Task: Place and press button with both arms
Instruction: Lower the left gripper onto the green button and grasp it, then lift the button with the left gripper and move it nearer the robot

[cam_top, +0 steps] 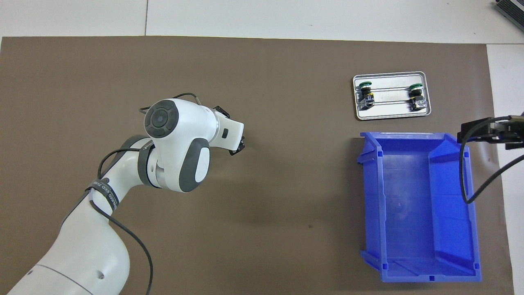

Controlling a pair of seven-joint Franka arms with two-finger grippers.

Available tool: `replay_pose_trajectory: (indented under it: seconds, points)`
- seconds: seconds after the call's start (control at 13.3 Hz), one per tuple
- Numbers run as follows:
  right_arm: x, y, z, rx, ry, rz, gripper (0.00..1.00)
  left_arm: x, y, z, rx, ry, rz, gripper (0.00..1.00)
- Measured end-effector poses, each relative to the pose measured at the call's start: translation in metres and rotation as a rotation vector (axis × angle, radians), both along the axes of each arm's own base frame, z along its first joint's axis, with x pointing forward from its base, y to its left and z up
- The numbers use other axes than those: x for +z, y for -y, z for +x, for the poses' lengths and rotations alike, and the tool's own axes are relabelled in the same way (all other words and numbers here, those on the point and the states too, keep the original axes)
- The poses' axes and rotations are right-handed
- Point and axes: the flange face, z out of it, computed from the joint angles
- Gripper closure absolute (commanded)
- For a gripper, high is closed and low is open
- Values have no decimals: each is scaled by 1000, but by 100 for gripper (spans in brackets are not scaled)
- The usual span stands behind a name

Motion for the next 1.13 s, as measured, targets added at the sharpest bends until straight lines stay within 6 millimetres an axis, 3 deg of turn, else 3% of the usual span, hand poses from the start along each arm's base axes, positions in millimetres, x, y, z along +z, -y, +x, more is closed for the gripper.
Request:
replay_pose_trajectory:
  seconds: [0.3,0.45,0.91,1.13]
  points:
    - [-1,1,0,-3,-1,0,0,29,-46,40,82,-8,-151,86]
    - [-1,1,0,-3,-2,0,0,43,-57,51,110,-2,-189,91]
    - [6,2,4,-5,-4,-2,0,50,-67,57,172,-17,-340,92]
    - [5,-2,11,2,-8,-4,0,45,-81,57,184,-4,-450,92]
